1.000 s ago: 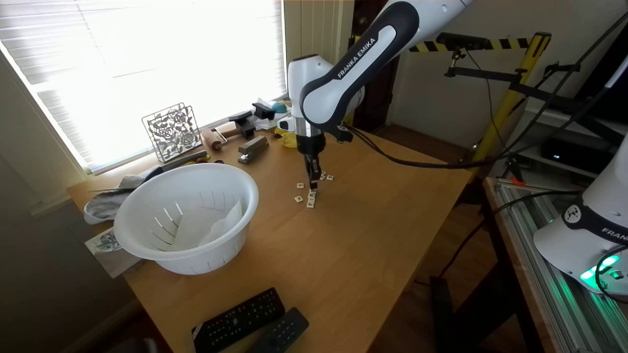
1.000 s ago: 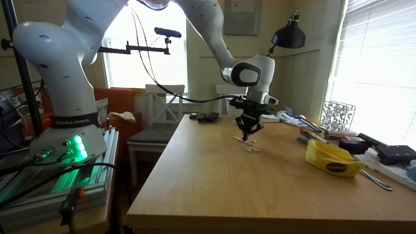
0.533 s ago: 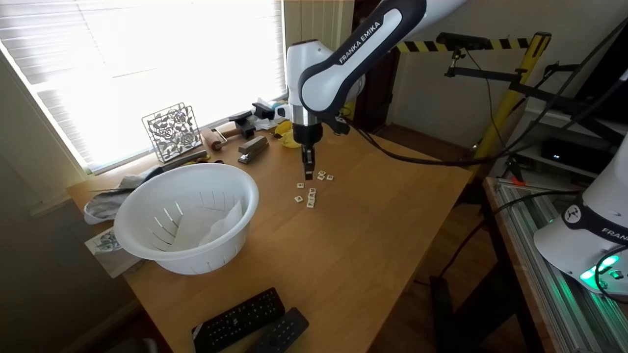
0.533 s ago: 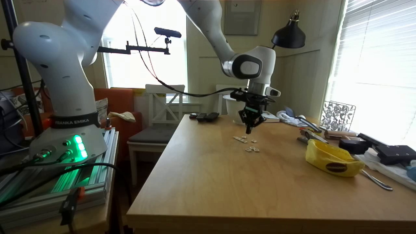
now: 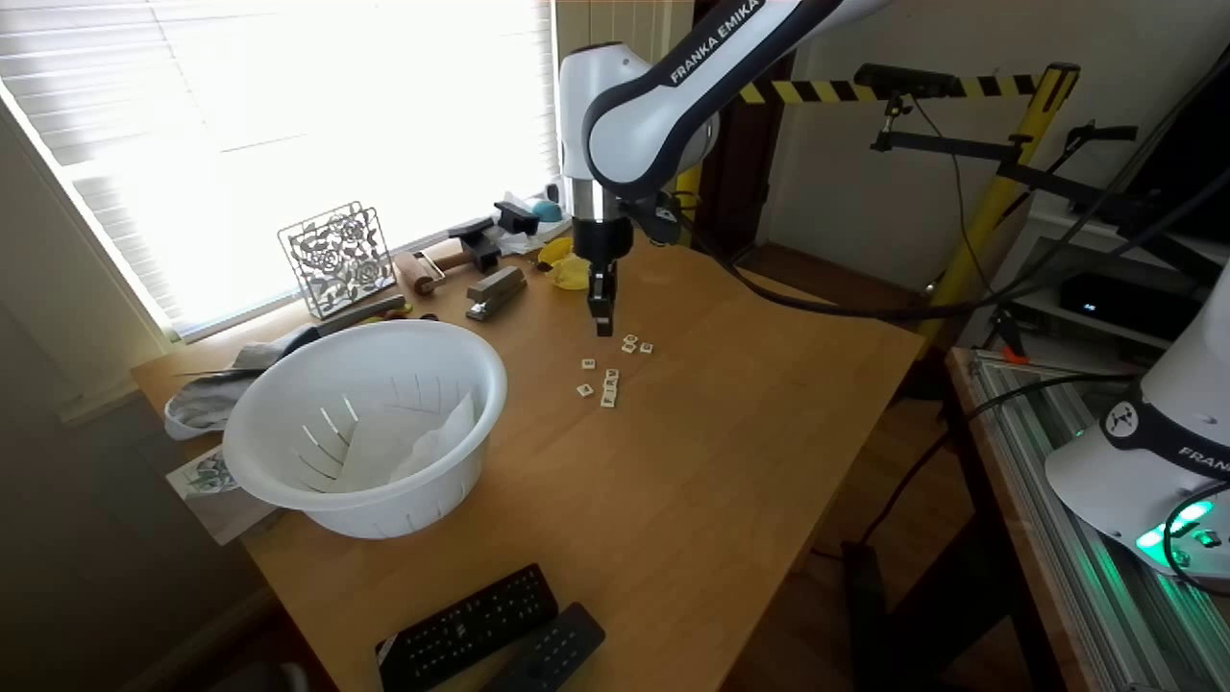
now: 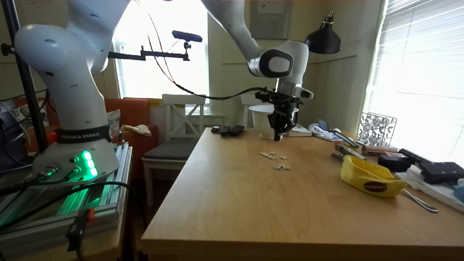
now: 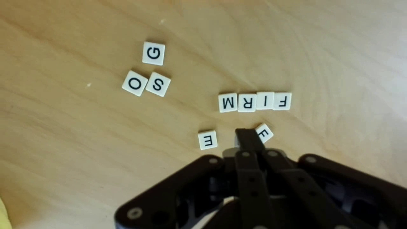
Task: Create the word 'Firm' using the letter tiles.
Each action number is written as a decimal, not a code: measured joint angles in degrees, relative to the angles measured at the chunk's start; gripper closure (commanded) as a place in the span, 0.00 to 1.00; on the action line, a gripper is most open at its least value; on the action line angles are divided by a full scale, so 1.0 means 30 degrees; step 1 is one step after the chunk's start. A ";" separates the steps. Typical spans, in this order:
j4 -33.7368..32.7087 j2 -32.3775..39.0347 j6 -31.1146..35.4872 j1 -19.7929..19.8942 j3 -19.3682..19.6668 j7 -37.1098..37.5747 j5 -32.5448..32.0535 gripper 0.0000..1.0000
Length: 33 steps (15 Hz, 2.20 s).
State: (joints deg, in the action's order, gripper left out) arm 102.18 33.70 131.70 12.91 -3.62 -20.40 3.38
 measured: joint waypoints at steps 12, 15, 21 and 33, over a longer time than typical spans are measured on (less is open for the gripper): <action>0.1804 -0.2445 -0.0784 -0.1243 0.0793 0.3599 0.0006 0.36; 0.1914 -0.2487 -0.0784 -0.1347 0.0839 0.3610 -0.0003 0.53; 0.1442 -0.1596 -0.0781 -0.1532 0.0844 0.2728 -0.0073 0.94; -0.1799 0.2160 -0.0577 -0.1890 0.0676 0.1265 -0.0218 1.00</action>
State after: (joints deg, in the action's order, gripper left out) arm 96.79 40.18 129.97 7.24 -1.59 -16.61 2.73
